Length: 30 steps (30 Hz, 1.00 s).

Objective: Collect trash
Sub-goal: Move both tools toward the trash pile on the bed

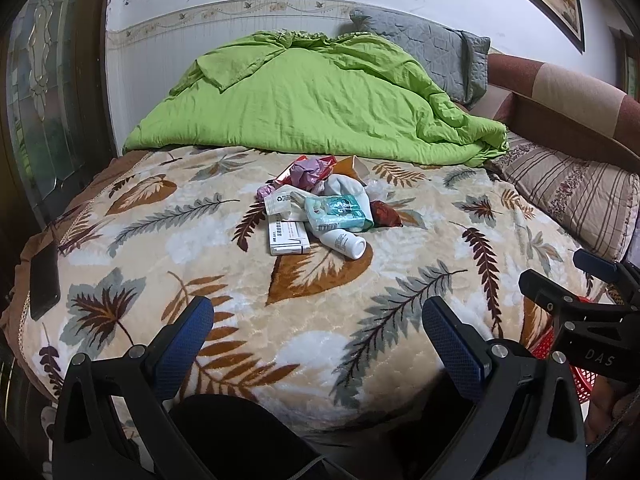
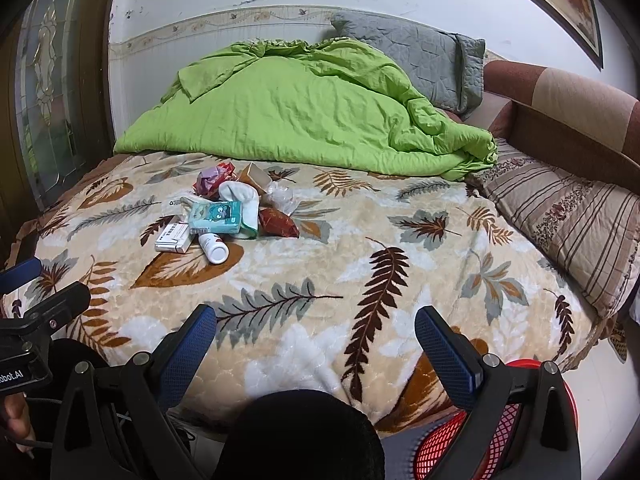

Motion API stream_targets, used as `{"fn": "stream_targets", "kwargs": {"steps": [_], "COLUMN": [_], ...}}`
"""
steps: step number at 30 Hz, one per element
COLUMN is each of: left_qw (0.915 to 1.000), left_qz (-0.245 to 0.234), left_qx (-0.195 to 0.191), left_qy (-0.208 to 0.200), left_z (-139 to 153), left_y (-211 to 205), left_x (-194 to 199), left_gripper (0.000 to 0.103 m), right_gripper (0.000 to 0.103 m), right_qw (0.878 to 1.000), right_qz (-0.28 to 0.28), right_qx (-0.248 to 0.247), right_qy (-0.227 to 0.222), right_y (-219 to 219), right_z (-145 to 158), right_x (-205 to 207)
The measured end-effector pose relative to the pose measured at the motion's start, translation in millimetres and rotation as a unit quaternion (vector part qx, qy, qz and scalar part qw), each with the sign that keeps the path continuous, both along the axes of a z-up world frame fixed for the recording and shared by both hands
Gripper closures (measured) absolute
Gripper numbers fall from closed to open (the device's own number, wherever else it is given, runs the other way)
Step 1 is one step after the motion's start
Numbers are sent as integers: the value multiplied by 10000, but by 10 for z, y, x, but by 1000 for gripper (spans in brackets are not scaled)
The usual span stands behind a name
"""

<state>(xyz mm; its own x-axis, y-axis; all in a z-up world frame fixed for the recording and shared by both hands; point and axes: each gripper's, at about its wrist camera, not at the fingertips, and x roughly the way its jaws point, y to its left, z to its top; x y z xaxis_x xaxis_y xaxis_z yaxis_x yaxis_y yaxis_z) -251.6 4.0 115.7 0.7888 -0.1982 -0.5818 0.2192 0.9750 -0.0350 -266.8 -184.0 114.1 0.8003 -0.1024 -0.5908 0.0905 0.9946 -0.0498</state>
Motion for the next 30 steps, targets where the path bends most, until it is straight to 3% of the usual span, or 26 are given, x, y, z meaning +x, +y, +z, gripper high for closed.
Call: {"fn": "stream_targets", "kwargs": {"steps": [21,30], "left_qw": [10000,9985], "left_qz": [-6,-6], "left_qx": [-18,-305], "left_qy": [66,461], "left_z": [-11,-50], "left_y": [-11,47], "left_x": [-18,133], "left_gripper": [0,0], "right_gripper": [3,10], "right_qw": [9999,9975], "right_qz": [16,307], "right_qx": [67,552], "right_qy": [111,325], "right_y": [-3,-82], "right_z": [-36,-107], "right_x": [35,194]}}
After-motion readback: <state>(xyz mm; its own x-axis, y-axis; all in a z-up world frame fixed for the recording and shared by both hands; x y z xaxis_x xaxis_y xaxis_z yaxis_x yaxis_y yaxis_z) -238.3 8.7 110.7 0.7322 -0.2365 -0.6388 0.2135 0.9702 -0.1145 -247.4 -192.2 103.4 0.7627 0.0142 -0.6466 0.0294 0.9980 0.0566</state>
